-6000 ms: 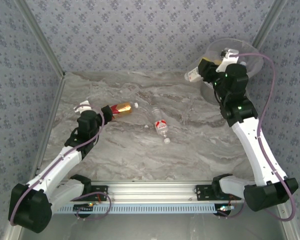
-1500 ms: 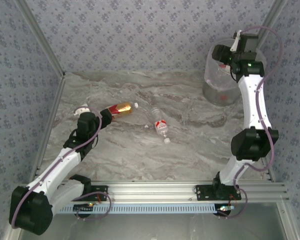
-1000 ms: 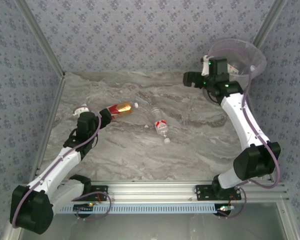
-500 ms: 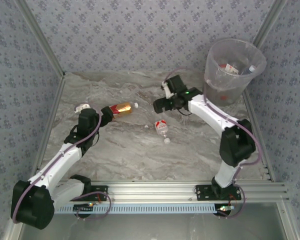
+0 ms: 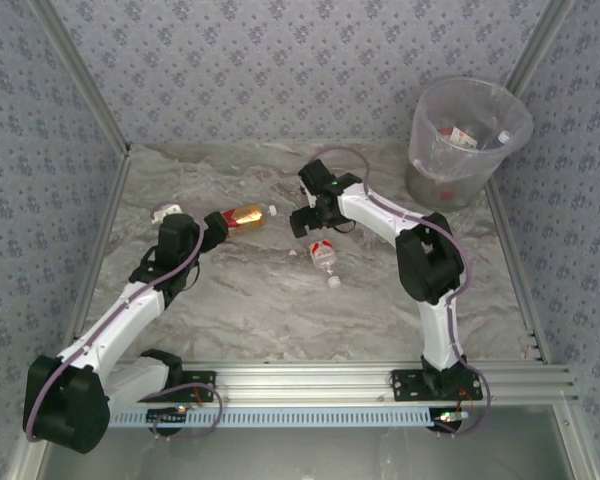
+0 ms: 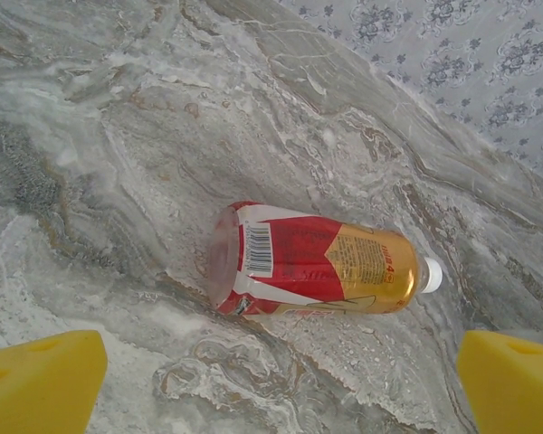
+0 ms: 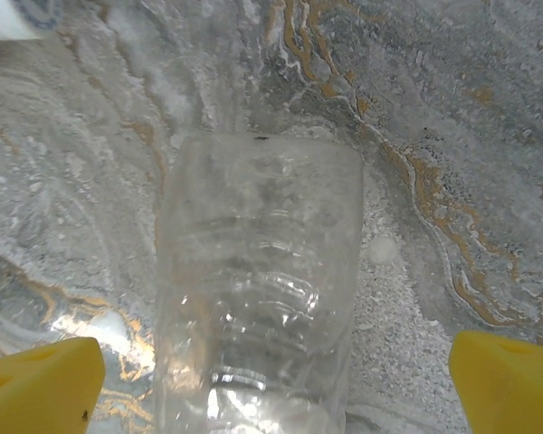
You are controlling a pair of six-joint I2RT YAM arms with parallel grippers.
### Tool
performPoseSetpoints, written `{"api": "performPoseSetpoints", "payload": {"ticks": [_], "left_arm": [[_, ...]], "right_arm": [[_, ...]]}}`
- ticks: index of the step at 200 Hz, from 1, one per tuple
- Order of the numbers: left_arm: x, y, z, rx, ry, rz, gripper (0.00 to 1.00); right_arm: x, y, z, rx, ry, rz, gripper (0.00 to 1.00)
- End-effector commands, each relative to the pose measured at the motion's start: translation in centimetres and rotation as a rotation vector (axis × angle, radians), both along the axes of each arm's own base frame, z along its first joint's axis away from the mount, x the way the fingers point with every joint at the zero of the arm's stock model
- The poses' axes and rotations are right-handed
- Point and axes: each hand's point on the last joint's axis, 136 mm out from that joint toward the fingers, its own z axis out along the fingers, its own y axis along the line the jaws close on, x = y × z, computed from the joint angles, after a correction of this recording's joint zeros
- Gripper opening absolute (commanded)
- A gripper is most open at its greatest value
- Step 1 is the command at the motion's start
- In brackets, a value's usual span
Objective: Put the plastic bottles in the bin
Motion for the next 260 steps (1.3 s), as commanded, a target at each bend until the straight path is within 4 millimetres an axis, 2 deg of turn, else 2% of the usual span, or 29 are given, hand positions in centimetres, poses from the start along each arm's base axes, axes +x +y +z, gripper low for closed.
{"api": "performPoseSetpoints", "payload": {"ticks": [1,53,121,231,260], "left_arm": [[0.4,-0.1,1.0,-0.015,-0.006,0.002,1.00],[0.3,0.1,0.6,-0.013,0.003,0.011,1.00],[0.3,0.1,0.3,-0.012,0.013,0.010,0.99],[0.4,-0.1,0.2,-0.024,0.017,0.005,1.00],[0.5,-0.2,0.2,-0.024,0.018,0.000,0.99]], "right_arm": [[-0.2,-0.1,-1.2,-0.043,0.041,-0.031,1.00],[0.3,0.2,-3.6,-0.104,0.066,-0.044,0.98],[0.3,0.9,-5.8,-0.153,0.075,-0.016,0.78],[0.9,1.0,-3.6,-0.133,-0.011,-0.010,0.62],[0.9,0.8,-3.1,-0.126,-0.022,-0.021,0.64]]}}
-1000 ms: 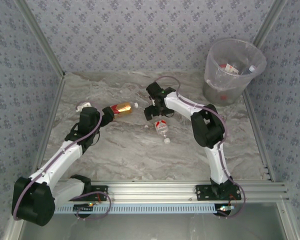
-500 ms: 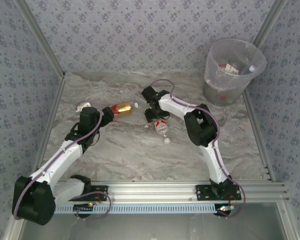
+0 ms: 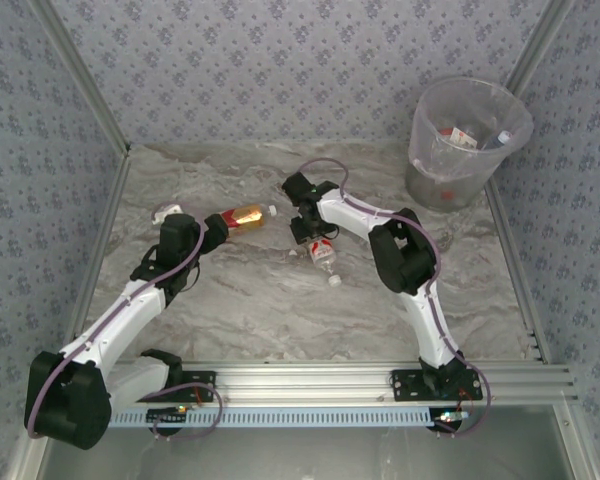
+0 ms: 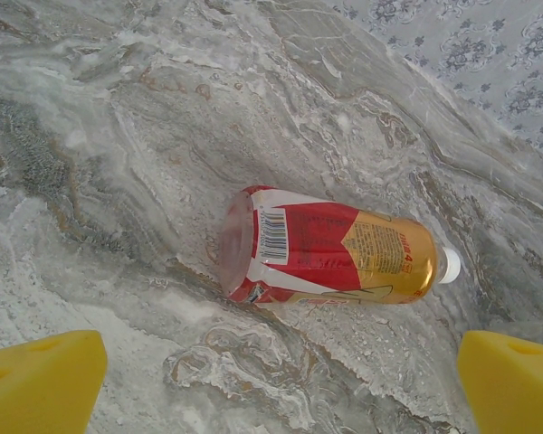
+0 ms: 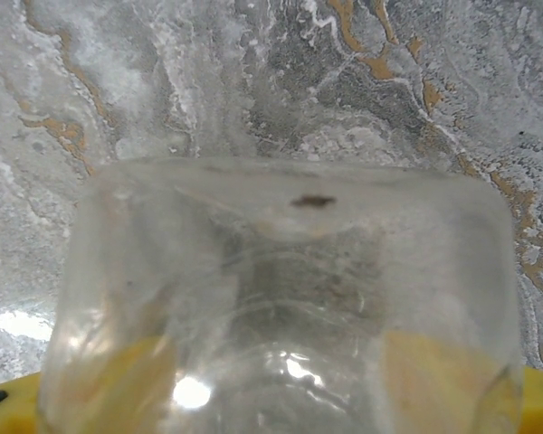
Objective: Put the plastic bottles in the bin
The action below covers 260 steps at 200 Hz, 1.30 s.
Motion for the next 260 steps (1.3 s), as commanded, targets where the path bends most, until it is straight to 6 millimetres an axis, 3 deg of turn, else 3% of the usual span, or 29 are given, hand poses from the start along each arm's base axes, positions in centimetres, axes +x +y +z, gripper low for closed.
{"api": "performPoseSetpoints", "payload": {"ticks": [1,87,143,260], "left_arm": [[0.6,-0.3,1.2,-0.025,-0.020,-0.002,0.99],[0.9,-0.7,1.2,-0.036,-0.015,-0.018,1.00],[1.5,-1.4,1.3,-0.045,-0.011,-0.045,0.99],[2.2,-2.3,1.3,-0.061,0.001,-0.079,0.99]], "right_arm": [[0.3,-0.4,1.9,0.007,-0.044,-0.017,0.64],[0.7,-1.9,4.9,0.075,-0.161,-0.081,0.58],[1.2,-3.3,8.2,0.159,-0.288,-0.137,0.54],[0.4,-8.2,19.8,0.341,-0.589,-0.224,0.51]]}}
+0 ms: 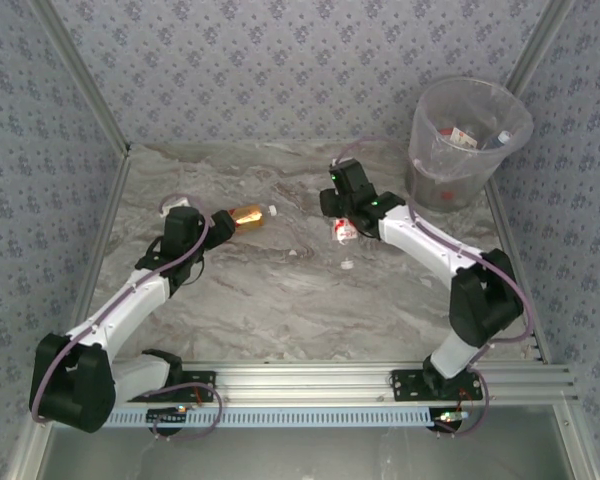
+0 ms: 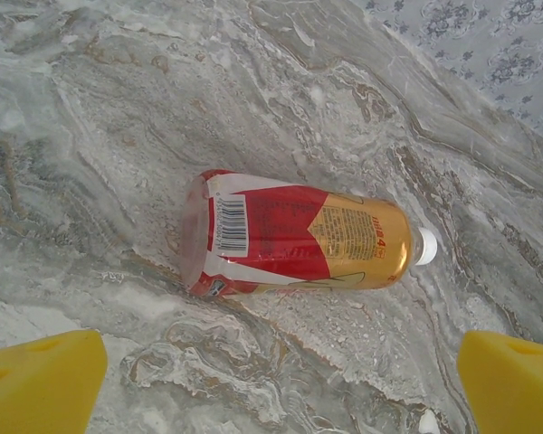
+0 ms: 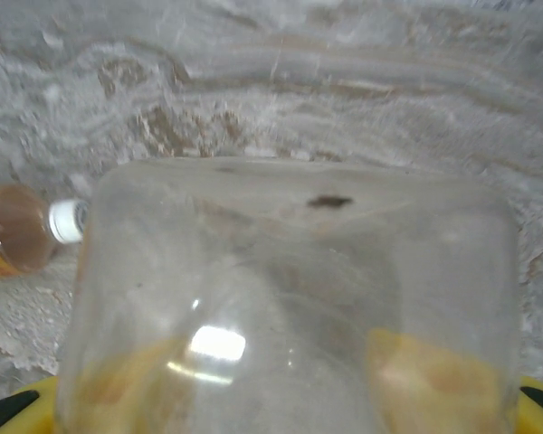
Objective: Put the plastic bottles in the bin
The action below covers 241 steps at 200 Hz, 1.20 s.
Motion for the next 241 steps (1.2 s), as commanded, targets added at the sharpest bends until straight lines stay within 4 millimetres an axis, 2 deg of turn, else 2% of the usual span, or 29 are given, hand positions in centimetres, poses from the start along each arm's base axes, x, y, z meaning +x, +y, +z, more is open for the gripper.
{"api": "performPoseSetpoints", "payload": {"ticks": [1,38,89,118,153,173,204,241], "left_arm": [[1.0,-0.5,1.8,-0.031,-0.041,-0.012,0.99],[1.0,-0.6,1.8,-0.034,-0.041,-0.015,0.99],[1.0,-0.6,1.6,-0.033,-0.035,-0.015,0.99],[1.0,-0.6,1.5,-0.032,-0.033,-0.013,0.99],[0.9,-0.6,1.5,-0.033,-0.031,-0.014,0.99],[0.8,-0.5,1.5,-0.033,-0.031,-0.011,0.99],[0.8,-0.5,1.6,-0.038,-0.033,-0.011,0.99],[0.4,-0.3,1.7,-0.029,-0.034,-0.006,0.99]], "right_arm": [[0.2,-1.7,3.3,0.045,-0.088,-0.050,0.51],[0.2,-3.8,7.6,0.077,-0.185,-0.071,0.49],[0.9,-7.9,13.5,0.116,-0.316,-0.111,0.47],[1.7,-11.2,16.8,0.130,-0.377,-0.164,0.47],[3.1,-16.6,20.6,0.133,-0.457,-0.267,0.47],[4.0,-19.0,22.5,0.135,-0.501,-0.311,0.47],[5.5,-22.2,25.3,0.073,-0.596,-0.378,0.47],[7.0,-26.2,29.5,-0.050,-0.741,-0.482,0.48]]}}
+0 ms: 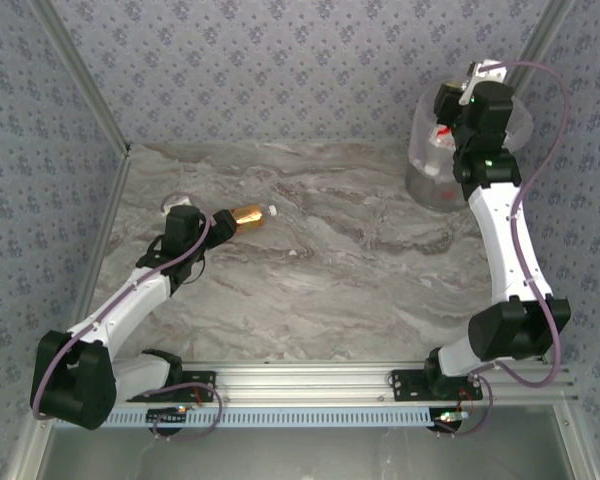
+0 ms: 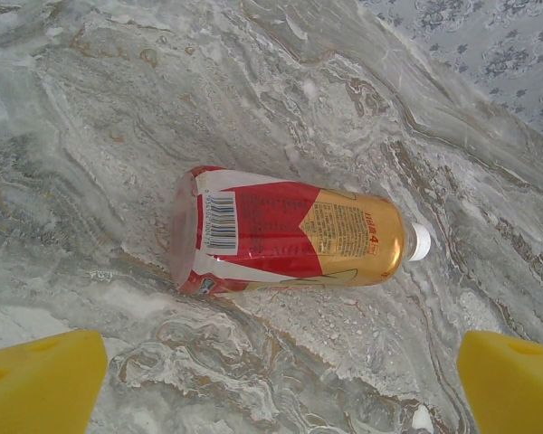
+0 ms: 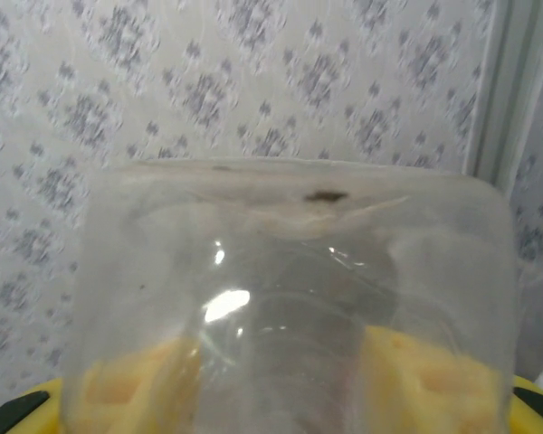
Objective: Put the plastic bottles in the bin
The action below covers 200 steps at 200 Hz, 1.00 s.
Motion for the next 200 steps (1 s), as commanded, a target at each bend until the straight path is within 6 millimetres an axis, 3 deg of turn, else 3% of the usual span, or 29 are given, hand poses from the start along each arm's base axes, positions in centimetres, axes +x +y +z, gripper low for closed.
{"api": "performPoseSetpoints", "payload": {"ticks": [1,25,76,144,184,200], "left_arm": [[0.2,0.2,1.7,-0.018,-0.038,0.010,0.99],[0.0,0.4,1.6,-0.016,-0.042,0.017,1.00],[-0.4,0.6,1.7,-0.010,-0.041,0.021,1.00],[-0.4,0.8,1.4,-0.002,-0.036,0.027,0.99],[-0.2,0.7,1.5,-0.002,-0.037,0.022,0.99],[-0.2,0.6,1.5,-0.002,-0.037,0.020,0.99]], "right_arm": [[0.9,-2.8,3.7,-0.097,-0.110,-0.107,0.48],[2.3,-4.9,4.5,-0.110,-0.149,-0.169,0.51],[5.0,-6.8,4.6,-0.182,-0.196,-0.285,0.51],[8.2,-7.2,-1.9,-0.127,-0.063,-0.277,0.55],[9.7,-7.1,-7.5,-0.058,0.109,-0.245,0.60],[9.3,-7.4,-9.8,-0.009,0.185,-0.263,0.68]]}}
